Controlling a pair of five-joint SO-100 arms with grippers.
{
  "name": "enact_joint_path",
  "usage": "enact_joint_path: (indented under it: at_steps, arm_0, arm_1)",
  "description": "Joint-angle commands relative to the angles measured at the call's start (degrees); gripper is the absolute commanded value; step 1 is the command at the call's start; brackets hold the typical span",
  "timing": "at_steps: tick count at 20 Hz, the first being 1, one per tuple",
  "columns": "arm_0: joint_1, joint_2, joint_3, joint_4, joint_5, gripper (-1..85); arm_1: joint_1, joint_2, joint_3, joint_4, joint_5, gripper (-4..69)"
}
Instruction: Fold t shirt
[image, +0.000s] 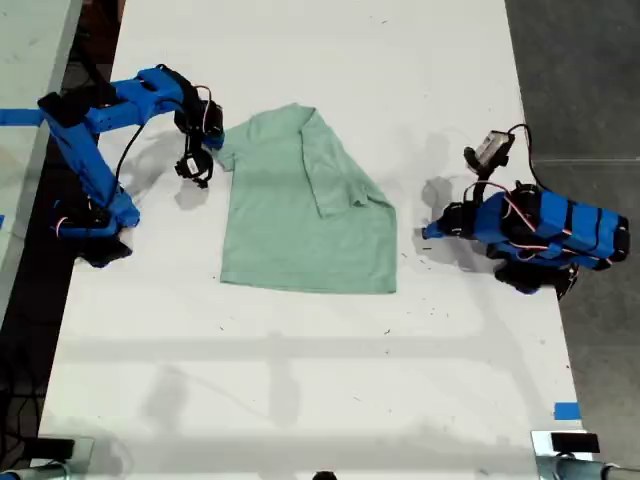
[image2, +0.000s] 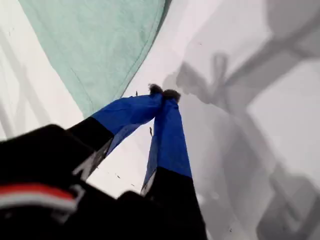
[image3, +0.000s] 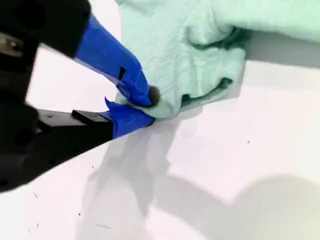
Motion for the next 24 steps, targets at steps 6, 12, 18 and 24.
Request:
enact_joint_path:
  at_steps: [6, 12, 18, 24]
  arm_0:
    - [24.79, 13.45, -20.21, 11.51, -16.70, -0.2]
    - [38.41, -6.06, -39.11, 8.17, -27.42, 10.6]
    - [35.68, 4.39, -40.61, 18.90, -27.16, -0.1]
    - [37.53, 62.49, 10.72, 2.02, -30.85, -0.2]
  arm_1:
    - [-0.70, 0.79, 1.32, 0.00, 0.00, -0.2]
    - [-0.97, 0.79, 1.32, 0.00, 0.00, -0.2]
    - [-1.05, 0.79, 1.32, 0.00, -0.09, -0.2]
    - [-0.88, 0.79, 1.32, 0.00, 0.00, -0.2]
